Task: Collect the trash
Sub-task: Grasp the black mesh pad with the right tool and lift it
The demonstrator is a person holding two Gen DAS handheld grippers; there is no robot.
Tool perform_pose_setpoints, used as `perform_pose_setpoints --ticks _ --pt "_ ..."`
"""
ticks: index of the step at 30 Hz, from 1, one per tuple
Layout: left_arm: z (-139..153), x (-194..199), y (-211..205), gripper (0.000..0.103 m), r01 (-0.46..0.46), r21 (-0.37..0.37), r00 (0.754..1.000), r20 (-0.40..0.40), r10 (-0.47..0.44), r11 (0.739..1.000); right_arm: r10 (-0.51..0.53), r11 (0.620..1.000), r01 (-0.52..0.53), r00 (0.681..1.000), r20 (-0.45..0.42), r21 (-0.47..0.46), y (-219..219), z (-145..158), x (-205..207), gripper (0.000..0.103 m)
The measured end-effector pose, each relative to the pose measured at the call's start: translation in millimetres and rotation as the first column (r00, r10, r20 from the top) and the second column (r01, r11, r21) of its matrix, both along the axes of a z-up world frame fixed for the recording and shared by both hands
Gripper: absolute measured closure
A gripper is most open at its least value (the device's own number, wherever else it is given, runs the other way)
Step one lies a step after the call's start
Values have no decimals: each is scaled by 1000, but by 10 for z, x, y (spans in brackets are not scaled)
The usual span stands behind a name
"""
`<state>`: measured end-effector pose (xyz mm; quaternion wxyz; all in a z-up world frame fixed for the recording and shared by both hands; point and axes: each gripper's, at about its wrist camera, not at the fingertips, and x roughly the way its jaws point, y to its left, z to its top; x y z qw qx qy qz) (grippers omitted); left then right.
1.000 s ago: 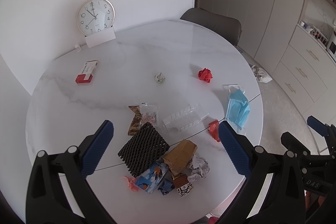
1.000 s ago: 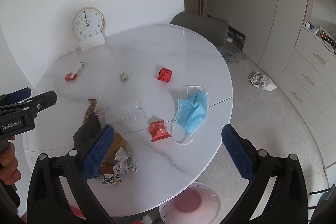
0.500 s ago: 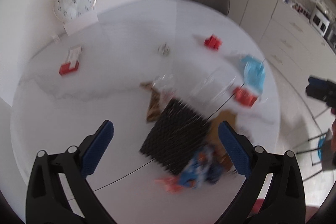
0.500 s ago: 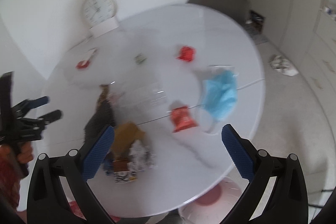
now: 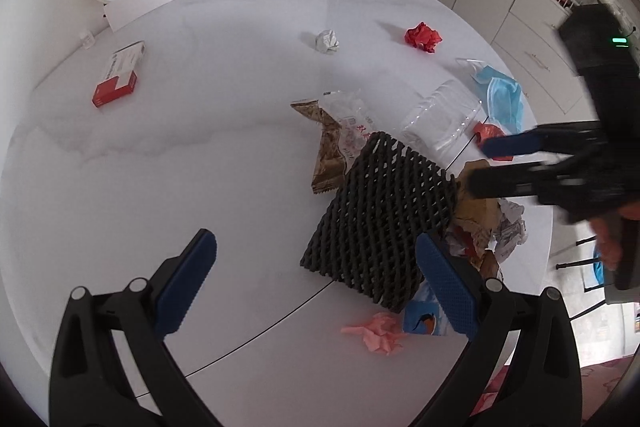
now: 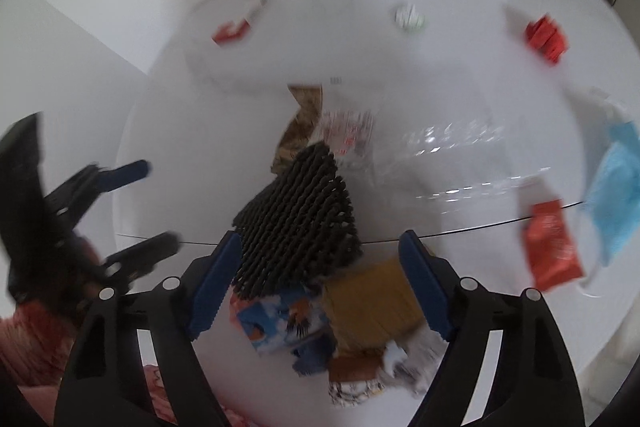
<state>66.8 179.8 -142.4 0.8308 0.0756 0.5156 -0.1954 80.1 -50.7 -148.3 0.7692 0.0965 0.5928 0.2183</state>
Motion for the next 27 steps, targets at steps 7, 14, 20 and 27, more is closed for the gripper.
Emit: perform_pose_setpoints --ticks 7,14,20,27 --pt "30 57 172 8 -43 -28 999 -11 42 999 -19 998 28 987 -161 56 79 -399 197 37" --pt "122 122 109 8 -44 -26 999 12 44 999 -9 986 37 985 -172 160 -37 -386 133 84" --pt "329 175 -134 8 -9 -47 999 49 11 999 -56 965 65 998 -43 254 -329 119 -76 85" --pt "628 247 -809 8 147 -70 981 136 -136 987 -238 931 187 962 136 313 -1142 753 -446 85"
